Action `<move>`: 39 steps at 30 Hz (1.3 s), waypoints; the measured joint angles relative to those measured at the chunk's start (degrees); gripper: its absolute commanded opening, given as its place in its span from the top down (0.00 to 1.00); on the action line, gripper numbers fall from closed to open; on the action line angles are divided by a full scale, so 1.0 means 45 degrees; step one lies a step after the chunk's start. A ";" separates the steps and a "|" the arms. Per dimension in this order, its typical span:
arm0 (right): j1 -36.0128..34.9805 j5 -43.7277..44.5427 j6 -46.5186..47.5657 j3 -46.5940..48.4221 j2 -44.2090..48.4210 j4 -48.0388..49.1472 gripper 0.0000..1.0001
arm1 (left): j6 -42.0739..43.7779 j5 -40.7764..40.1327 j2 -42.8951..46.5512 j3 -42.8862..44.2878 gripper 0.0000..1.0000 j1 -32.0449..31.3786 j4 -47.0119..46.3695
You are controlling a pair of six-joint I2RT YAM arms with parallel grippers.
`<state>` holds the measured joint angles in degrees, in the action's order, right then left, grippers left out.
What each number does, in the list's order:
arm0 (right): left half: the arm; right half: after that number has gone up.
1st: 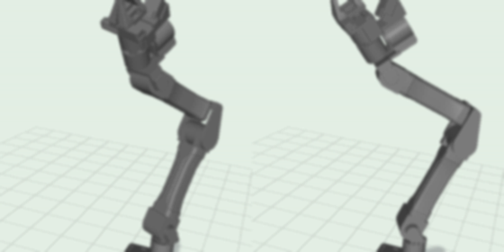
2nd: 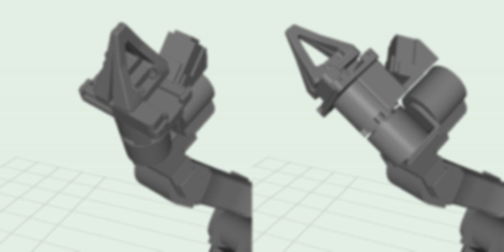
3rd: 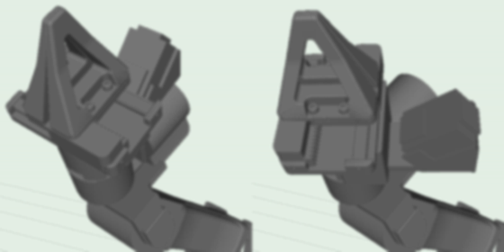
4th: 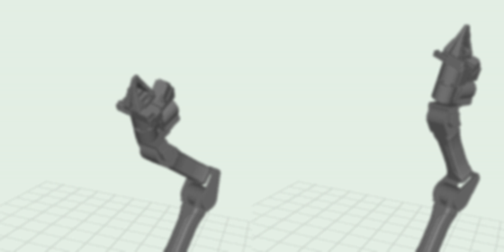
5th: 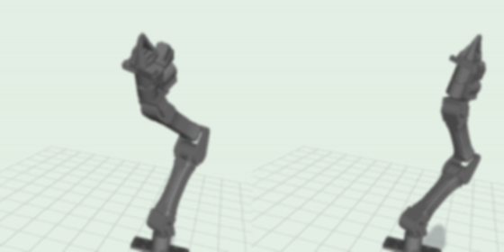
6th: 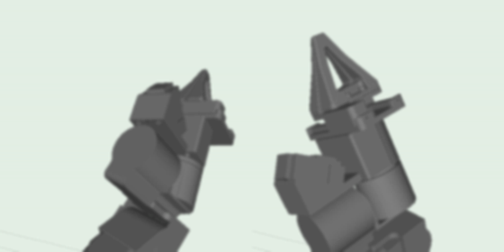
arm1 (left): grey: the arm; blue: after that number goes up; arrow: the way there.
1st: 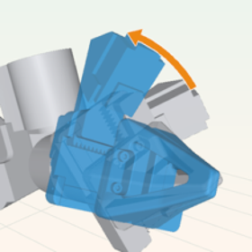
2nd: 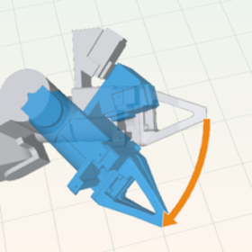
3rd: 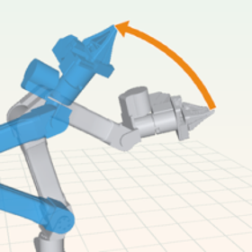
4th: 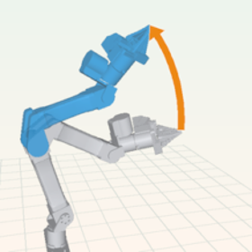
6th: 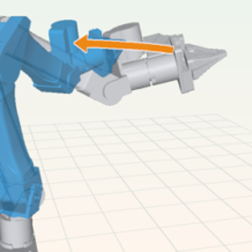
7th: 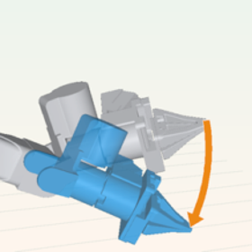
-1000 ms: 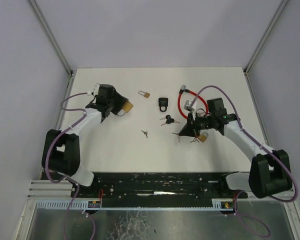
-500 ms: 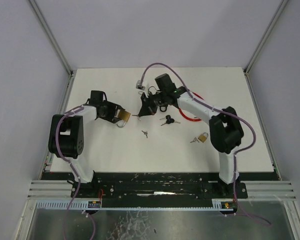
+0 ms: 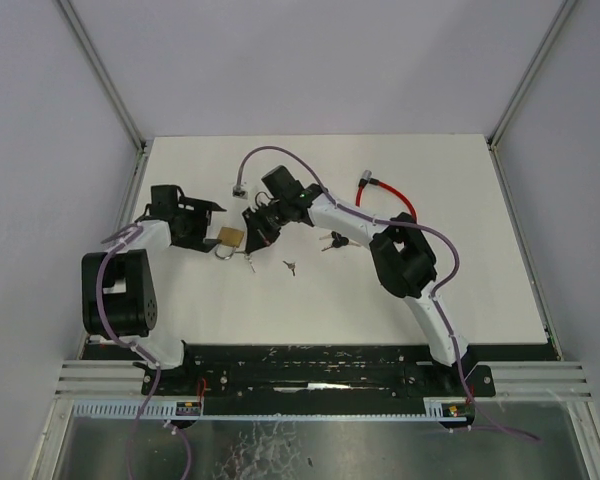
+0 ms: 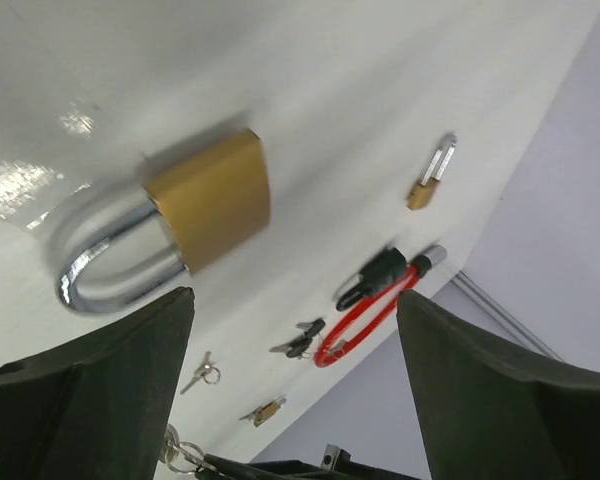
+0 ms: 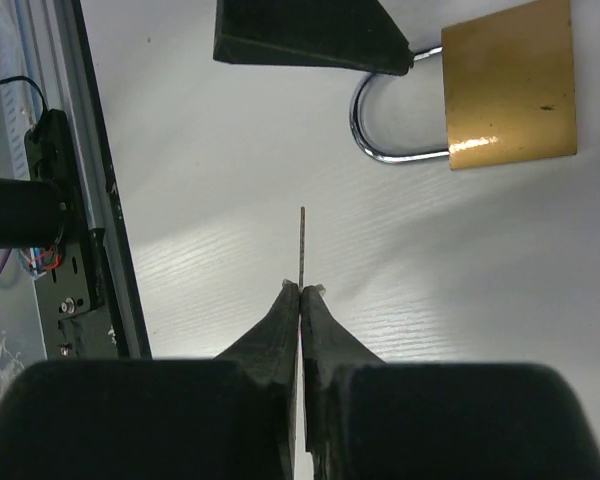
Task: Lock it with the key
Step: Place the lock at the center of the board, then place the key at the center of the board.
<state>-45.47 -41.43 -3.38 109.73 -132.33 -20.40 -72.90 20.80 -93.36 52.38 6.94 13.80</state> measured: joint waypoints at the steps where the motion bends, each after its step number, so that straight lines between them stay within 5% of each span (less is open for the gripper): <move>1: -0.0024 0.0087 0.0029 0.0170 0.0000 -0.0092 0.95 | 0.0024 -0.0058 0.0272 0.0000 0.17 0.0044 -0.0024; 10: -0.0165 0.1010 0.0505 0.2307 -0.0262 -0.1093 0.86 | 0.0340 -0.0131 0.0903 -0.0005 0.12 0.0058 0.0078; 13: -0.0233 0.1185 0.0631 0.2322 -0.0282 -0.1277 0.78 | 0.0486 -0.0359 0.1462 -0.0039 0.00 0.0078 0.0165; 23: -0.0515 0.1914 0.1608 0.2273 -0.0296 -0.2259 0.65 | 0.1180 -0.0505 0.3376 -0.0180 0.00 0.0661 -0.0073; 25: -0.0525 0.2249 0.2526 0.1404 0.0335 -0.2521 0.53 | 0.1433 0.0165 0.3381 -0.0578 0.00 0.0850 -0.0792; 31: 0.0151 0.3327 0.4901 -0.5022 0.7033 -0.2059 0.03 | 0.2603 0.1370 0.4804 -0.2181 0.00 0.0933 -0.3288; 36: 0.4367 0.3347 0.5882 -0.7718 1.4285 0.0058 0.00 | 0.4541 0.1302 0.8471 -0.2278 0.00 0.0291 -0.4561; 39: 0.5527 0.3823 0.6101 -0.8539 1.6985 0.0461 0.00 | 0.5445 0.1739 0.9889 -0.1569 0.00 0.0029 -0.5212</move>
<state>-20.60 -24.23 24.08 71.31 -55.90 -18.33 -48.40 28.62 -48.86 45.32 7.07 -9.65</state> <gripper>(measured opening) 0.995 0.997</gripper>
